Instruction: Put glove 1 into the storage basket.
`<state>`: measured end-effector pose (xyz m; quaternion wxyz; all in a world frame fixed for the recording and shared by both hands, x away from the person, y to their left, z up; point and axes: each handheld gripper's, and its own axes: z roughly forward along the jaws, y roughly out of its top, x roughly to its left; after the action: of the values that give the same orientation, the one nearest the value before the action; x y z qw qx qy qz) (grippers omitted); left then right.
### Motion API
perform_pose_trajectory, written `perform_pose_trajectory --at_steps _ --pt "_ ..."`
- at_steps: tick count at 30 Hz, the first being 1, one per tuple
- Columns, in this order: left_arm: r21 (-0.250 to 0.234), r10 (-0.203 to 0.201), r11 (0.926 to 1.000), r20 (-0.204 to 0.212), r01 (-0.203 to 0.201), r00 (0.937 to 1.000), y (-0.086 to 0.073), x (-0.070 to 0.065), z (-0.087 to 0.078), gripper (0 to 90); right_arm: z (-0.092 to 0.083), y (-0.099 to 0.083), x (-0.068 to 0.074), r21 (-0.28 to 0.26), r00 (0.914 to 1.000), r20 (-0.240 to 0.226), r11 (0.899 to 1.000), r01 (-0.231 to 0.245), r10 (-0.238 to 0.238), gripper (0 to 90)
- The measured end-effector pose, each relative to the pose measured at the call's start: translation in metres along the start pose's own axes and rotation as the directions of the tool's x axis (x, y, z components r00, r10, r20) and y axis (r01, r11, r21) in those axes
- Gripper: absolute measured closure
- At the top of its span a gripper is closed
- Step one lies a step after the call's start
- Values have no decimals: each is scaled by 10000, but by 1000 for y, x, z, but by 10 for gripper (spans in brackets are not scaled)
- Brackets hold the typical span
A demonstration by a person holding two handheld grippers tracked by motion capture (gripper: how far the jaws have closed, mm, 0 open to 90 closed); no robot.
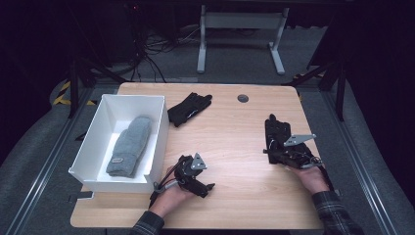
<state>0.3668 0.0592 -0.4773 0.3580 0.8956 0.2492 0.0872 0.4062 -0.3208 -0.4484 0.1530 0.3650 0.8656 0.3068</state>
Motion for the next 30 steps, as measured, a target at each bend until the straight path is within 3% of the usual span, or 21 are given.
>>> perform_pose_trajectory --at_steps 9,17,30 --pt "-10 1 10000 7 -1 10000 0 0 0 4 1 3 29 38 9961 -706 9985 539 -534 900" --pt "-10 3 10000 8 -3 10000 0 0 0 4 -1 -1 49 -44 9868 -1357 9960 890 -888 900" --pt "-10 -1 10000 2 1 10000 0 0 0 4 -6 -6 75 -45 9732 -1756 9886 1503 -1488 900"
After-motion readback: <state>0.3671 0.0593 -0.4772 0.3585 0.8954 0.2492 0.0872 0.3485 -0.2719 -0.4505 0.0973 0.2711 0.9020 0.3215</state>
